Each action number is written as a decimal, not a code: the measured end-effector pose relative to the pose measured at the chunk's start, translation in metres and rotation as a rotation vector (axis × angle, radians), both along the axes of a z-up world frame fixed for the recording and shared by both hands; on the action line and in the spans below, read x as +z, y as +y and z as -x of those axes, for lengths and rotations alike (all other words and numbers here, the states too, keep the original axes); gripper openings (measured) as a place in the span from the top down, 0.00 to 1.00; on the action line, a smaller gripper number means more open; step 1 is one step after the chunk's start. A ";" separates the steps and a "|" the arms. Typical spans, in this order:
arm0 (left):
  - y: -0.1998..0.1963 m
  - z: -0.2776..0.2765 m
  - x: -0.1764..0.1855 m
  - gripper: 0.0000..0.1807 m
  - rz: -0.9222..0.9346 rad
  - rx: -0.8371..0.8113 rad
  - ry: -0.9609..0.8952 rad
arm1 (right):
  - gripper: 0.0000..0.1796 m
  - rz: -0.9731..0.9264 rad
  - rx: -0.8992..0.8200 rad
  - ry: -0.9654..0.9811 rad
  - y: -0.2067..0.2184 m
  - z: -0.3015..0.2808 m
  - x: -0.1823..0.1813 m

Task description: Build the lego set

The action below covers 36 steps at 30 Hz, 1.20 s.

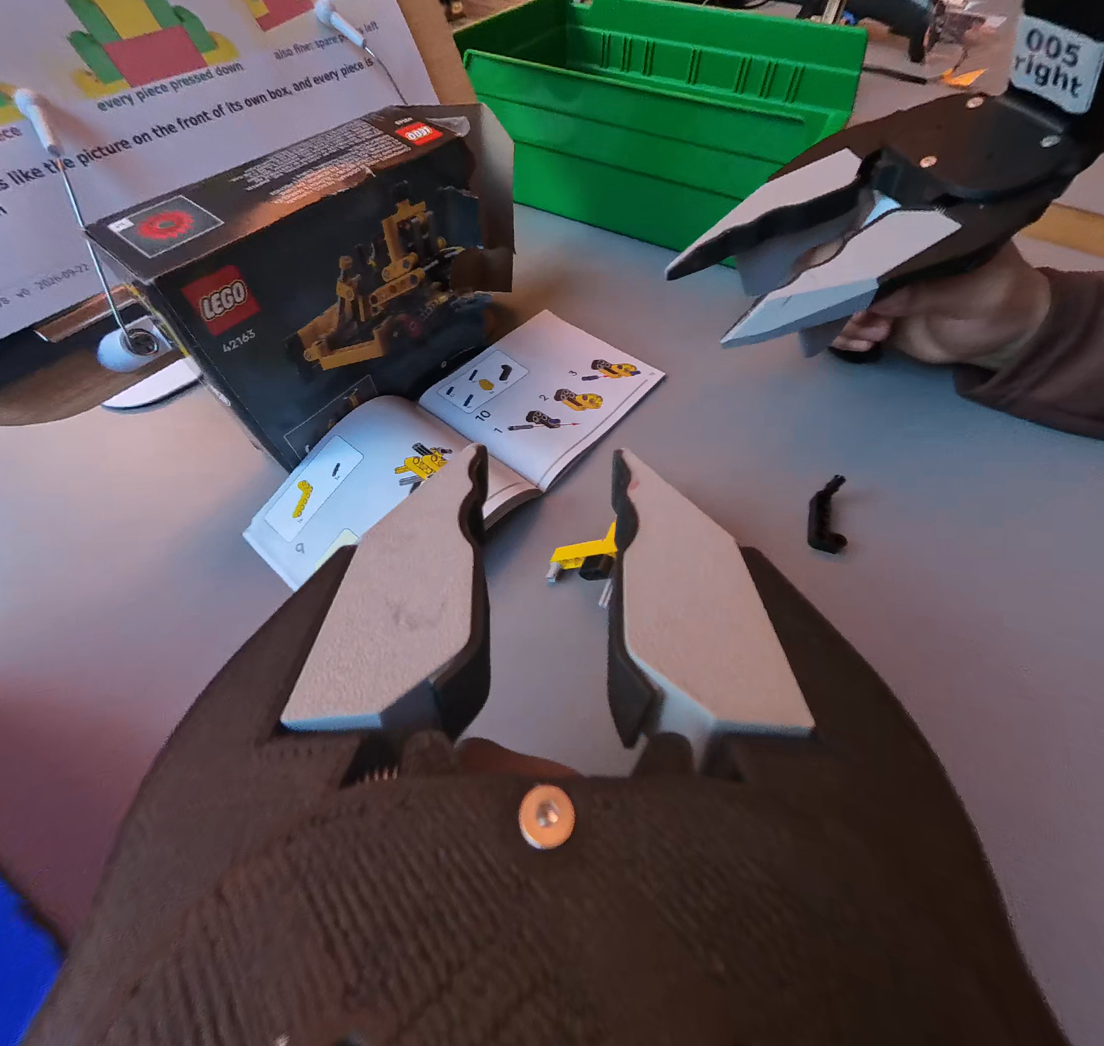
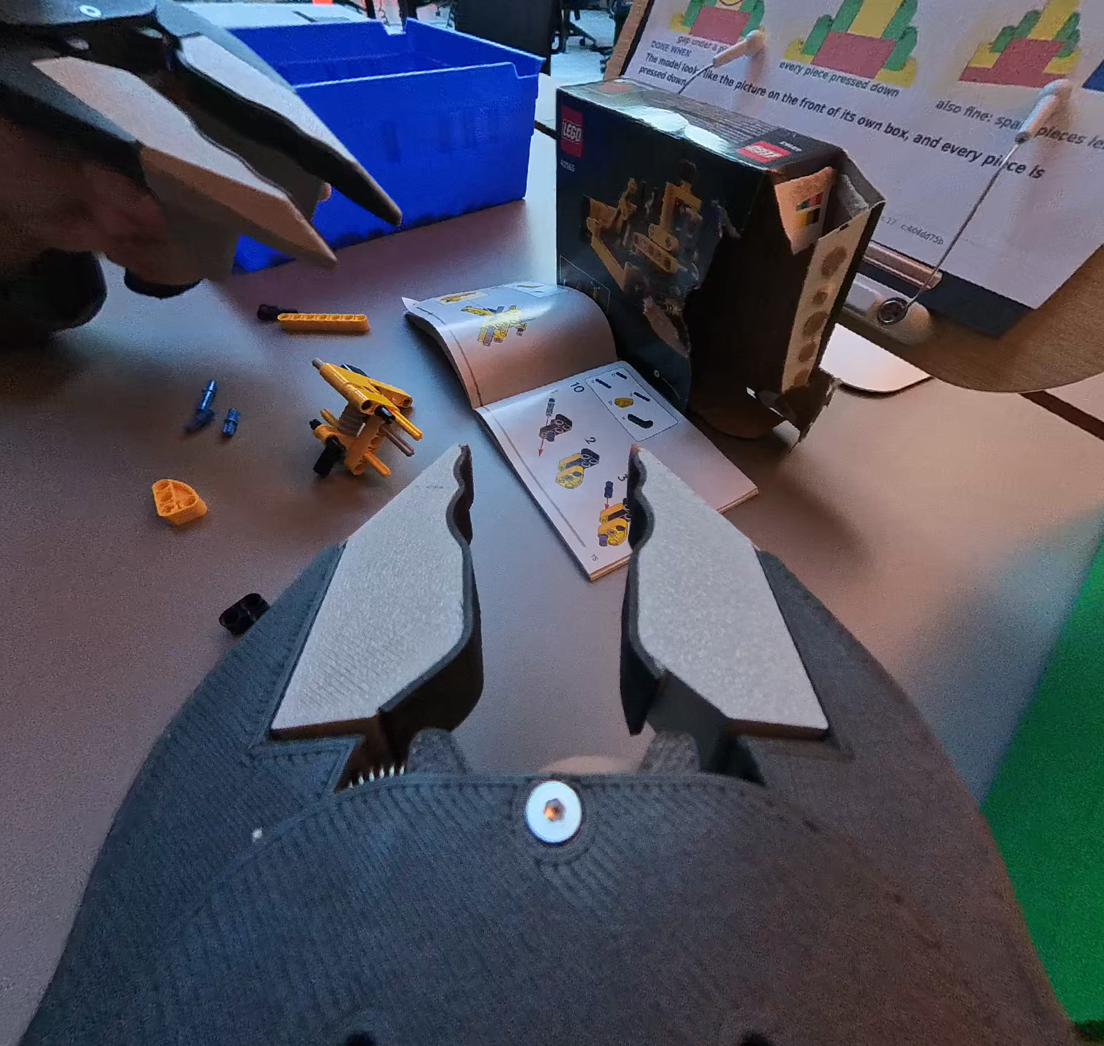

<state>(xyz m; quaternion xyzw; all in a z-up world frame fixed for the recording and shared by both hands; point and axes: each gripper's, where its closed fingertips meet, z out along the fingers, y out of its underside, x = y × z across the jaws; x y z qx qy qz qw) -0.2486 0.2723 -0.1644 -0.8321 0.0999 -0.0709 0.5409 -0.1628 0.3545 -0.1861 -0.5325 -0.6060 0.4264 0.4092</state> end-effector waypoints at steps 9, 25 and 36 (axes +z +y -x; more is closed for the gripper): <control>0.000 -0.004 0.002 0.80 -0.013 -0.019 -0.017 | 0.74 -0.047 -0.001 -0.014 -0.002 -0.001 -0.002; -0.001 0.005 -0.006 0.83 -0.012 0.006 -0.041 | 0.76 -0.010 -0.075 0.039 0.008 -0.008 0.006; -0.015 0.016 -0.007 0.83 -0.015 0.027 -0.019 | 0.77 -0.001 -0.032 0.033 -0.005 -0.009 0.006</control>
